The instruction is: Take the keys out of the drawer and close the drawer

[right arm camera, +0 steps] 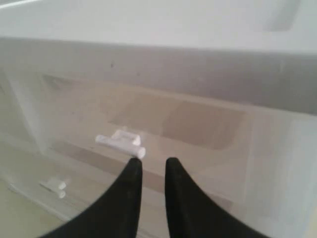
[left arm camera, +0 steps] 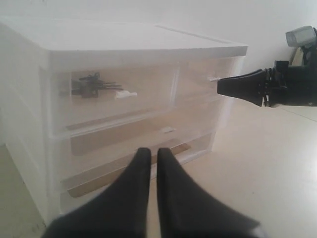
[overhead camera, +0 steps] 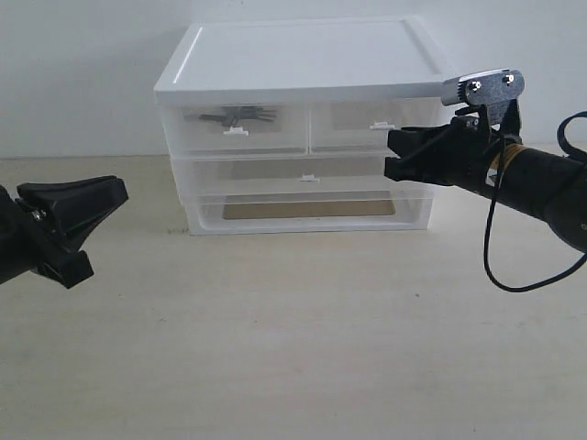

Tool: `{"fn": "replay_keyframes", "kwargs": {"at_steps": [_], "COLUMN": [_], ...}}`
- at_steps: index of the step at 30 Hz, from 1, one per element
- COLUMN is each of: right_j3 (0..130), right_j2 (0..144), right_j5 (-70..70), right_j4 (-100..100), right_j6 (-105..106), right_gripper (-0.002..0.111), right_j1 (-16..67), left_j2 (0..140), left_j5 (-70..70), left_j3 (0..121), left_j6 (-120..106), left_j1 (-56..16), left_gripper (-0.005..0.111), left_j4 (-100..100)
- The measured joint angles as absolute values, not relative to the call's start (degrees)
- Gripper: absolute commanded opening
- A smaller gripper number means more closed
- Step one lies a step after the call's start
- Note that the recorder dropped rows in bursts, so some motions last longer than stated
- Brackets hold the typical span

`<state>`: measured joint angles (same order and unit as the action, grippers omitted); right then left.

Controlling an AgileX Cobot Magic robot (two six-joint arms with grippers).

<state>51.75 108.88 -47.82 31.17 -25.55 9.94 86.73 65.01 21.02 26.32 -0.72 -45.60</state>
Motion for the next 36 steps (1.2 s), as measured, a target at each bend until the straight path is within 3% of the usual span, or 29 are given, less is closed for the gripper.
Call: {"fn": "replay_keyframes", "kwargs": {"at_steps": [7, 15, 18, 24, 36], "right_j3": [51.75, 51.75, 51.75, 51.75, 51.75], "right_j2": [108.88, 108.88, 108.88, 108.88, 108.88], "right_j5": [-47.82, -47.82, -47.82, -47.82, -47.51], "right_j4": [31.17, 31.28, 31.28, 31.28, 30.7], "right_j6": [-25.55, -25.55, -25.46, -24.08, -22.44], "right_gripper": [0.017, 0.017, 0.017, 0.017, 0.017], "right_j1": [9.94, 9.94, 9.94, 9.94, 10.07], "left_j2": [86.85, 92.18, 95.7, 103.7, 115.64], "left_j5": [65.1, 65.24, 65.32, 65.58, 65.93], "left_j3": [21.58, 28.0, 31.09, 38.38, 53.13], "left_j6": [22.8, 11.83, 0.0, -21.58, -31.54], "left_j1": [-0.72, -1.59, -3.96, -8.26, -10.3], "left_gripper": [0.008, 0.056, 0.064, 0.064, 0.064], "left_j4": [-47.27, -48.56, -48.8, -47.56, -45.15]}}
